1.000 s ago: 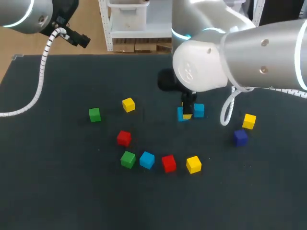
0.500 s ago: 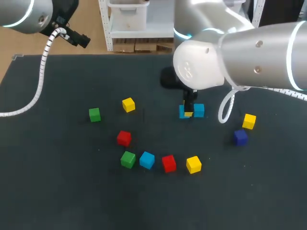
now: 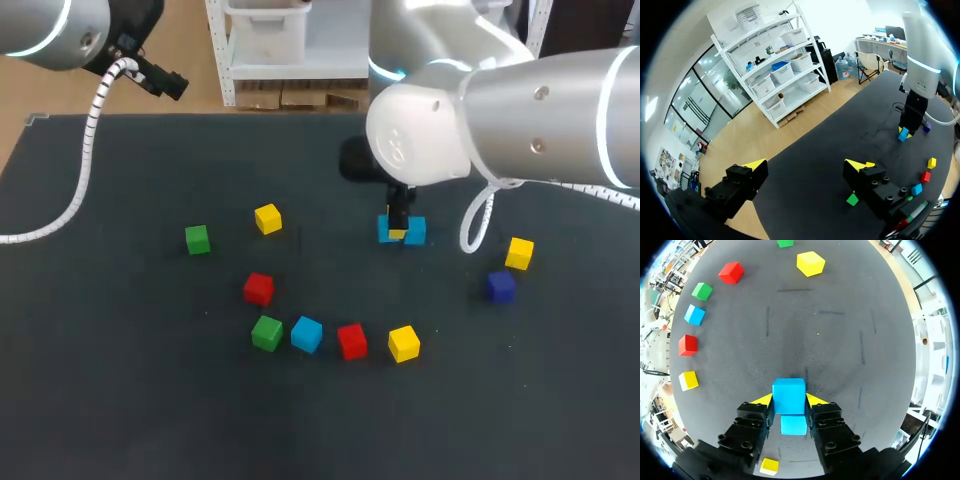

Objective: Place the blue cubes, place green cubes on the blue cubes, place the yellow cubes on the green cubes, then place the red cubes on the yellow cubes, and place purple cube on the red cubes.

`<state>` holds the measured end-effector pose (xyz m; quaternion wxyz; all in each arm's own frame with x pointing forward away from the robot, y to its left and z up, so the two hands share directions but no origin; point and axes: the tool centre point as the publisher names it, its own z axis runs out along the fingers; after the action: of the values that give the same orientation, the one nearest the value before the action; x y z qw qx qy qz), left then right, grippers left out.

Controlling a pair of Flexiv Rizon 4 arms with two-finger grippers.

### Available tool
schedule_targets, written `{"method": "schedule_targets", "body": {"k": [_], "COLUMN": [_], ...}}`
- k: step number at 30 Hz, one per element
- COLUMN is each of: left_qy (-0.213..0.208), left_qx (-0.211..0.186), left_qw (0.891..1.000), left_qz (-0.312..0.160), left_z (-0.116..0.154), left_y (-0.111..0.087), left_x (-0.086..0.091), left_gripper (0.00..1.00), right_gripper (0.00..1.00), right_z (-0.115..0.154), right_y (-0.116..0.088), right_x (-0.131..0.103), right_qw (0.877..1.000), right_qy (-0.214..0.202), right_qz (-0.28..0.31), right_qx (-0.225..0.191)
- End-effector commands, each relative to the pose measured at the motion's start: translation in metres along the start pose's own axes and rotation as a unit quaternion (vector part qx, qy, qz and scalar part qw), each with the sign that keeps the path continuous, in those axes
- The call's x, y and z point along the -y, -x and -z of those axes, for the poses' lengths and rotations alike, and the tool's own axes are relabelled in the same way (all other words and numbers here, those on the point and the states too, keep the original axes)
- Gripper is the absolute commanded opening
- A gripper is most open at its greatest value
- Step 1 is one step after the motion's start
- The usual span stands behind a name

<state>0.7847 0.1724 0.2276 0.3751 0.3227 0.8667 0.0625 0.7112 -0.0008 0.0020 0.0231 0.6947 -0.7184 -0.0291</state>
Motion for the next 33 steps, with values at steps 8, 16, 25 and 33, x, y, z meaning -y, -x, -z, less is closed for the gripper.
{"method": "schedule_targets", "body": {"k": [8, 16, 25, 33], "left_qy": [-0.002, -0.002, -0.002, -0.002], "left_qx": [0.001, 0.001, 0.001, 0.001], "left_qw": [1.000, 1.000, 1.000, 1.000], "left_qz": [-0.001, -0.001, -0.001, -0.001], "left_z": [0.000, 0.000, 0.000, 0.000], "left_y": [-0.001, -0.001, -0.001, -0.001], "left_x": [-0.001, -0.001, -0.001, -0.001], "left_gripper": [1.00, 1.00, 1.00, 1.00], "right_gripper": [0.00, 0.00, 0.00, 0.00], "right_z": [-0.008, -0.009, -0.008, -0.004], "right_y": [0.001, 0.003, 0.002, 0.001], "right_x": [0.004, 0.009, 0.014, 0.011], "right_qw": [1.000, 1.000, 1.000, 1.000], "right_qy": [0.000, -0.006, -0.012, -0.015], "right_qz": [-0.002, 0.001, -0.002, -0.003], "right_qx": [0.006, 0.006, 0.002, -0.003]}}
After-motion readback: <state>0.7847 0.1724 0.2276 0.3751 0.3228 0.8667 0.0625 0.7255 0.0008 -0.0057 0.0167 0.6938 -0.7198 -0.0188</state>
